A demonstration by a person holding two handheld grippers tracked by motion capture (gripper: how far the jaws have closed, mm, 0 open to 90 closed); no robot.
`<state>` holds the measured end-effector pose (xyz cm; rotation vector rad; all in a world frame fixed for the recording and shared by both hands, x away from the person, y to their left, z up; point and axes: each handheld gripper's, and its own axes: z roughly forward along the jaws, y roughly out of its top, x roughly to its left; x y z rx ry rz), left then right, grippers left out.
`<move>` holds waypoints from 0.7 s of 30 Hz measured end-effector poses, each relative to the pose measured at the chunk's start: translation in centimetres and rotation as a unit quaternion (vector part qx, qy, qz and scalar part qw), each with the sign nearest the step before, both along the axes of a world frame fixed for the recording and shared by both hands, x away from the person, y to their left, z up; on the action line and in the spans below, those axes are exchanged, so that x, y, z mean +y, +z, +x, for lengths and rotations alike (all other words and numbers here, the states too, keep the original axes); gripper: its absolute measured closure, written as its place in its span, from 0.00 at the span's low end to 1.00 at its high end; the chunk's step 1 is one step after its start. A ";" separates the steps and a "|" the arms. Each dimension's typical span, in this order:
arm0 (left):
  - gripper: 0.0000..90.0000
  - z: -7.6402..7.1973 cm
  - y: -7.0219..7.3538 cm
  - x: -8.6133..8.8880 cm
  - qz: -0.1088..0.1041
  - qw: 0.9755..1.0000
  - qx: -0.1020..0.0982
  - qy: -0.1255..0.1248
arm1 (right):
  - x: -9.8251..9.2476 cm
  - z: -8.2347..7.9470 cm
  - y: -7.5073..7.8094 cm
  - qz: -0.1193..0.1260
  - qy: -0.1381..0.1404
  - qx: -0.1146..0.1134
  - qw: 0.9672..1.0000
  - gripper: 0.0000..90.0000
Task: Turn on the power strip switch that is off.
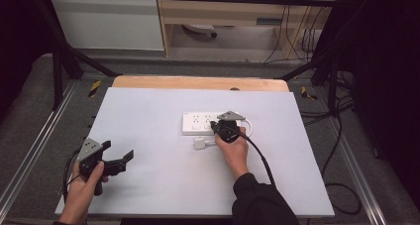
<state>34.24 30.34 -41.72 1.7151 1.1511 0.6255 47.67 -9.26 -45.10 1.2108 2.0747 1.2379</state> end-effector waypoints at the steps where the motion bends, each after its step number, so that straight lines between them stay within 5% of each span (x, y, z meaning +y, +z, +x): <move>1: 0.06 0.0 0.0 0.0 -0.002 1.000 -0.001 0.001 | 0.0 0.0 0.0 0.000 -0.001 0.002 1.000 1.00; 21: 0.06 0.0 0.0 0.1 -0.001 1.000 0.000 0.000 | 0.3 -0.1 0.3 0.014 0.001 -0.008 1.000 1.00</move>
